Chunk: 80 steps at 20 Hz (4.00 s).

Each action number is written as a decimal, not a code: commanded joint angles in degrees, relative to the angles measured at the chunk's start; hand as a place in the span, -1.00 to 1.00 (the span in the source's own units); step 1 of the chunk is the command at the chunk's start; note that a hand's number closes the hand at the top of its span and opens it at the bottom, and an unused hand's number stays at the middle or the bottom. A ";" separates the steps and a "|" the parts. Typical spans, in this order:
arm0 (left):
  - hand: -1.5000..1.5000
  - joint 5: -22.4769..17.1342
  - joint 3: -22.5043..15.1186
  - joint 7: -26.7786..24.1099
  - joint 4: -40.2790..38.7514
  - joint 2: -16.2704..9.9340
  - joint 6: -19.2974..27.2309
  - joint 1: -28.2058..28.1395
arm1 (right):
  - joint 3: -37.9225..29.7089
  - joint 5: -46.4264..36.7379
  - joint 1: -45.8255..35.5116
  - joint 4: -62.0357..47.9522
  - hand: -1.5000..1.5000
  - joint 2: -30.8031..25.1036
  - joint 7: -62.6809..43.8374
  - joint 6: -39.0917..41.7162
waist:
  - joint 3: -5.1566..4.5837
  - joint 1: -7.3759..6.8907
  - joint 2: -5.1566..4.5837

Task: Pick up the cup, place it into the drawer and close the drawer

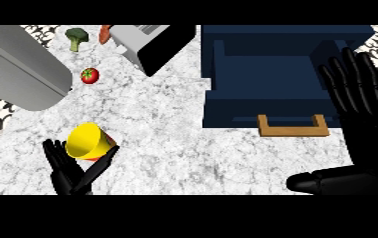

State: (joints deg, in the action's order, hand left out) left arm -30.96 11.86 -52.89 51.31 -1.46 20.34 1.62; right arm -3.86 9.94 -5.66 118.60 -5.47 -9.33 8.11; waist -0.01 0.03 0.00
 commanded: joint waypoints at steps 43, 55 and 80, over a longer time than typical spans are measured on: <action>1.00 7.67 -15.29 15.40 20.56 -8.90 -28.51 10.88 | 1.77 -1.66 1.59 3.27 -1.00 0.90 -2.97 -1.15 | 0.06 -0.47 0.27; 1.00 9.50 -15.63 32.08 26.16 -3.22 -18.27 26.29 | -1.04 -1.54 -1.42 -3.17 -1.00 -0.40 0.69 0.11 | 0.02 0.11 -0.03; 1.00 16.43 -15.90 40.45 -2.30 1.44 -4.19 61.94 | -1.89 -1.20 -2.89 -5.95 -1.00 -0.26 2.44 0.47 | 0.04 1.15 -0.36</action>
State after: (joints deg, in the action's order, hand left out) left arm -13.34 -3.85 -10.50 56.91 -0.35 15.09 58.89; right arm -5.80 9.58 -6.25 116.28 -5.96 -8.65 8.70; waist 0.02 0.91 -0.16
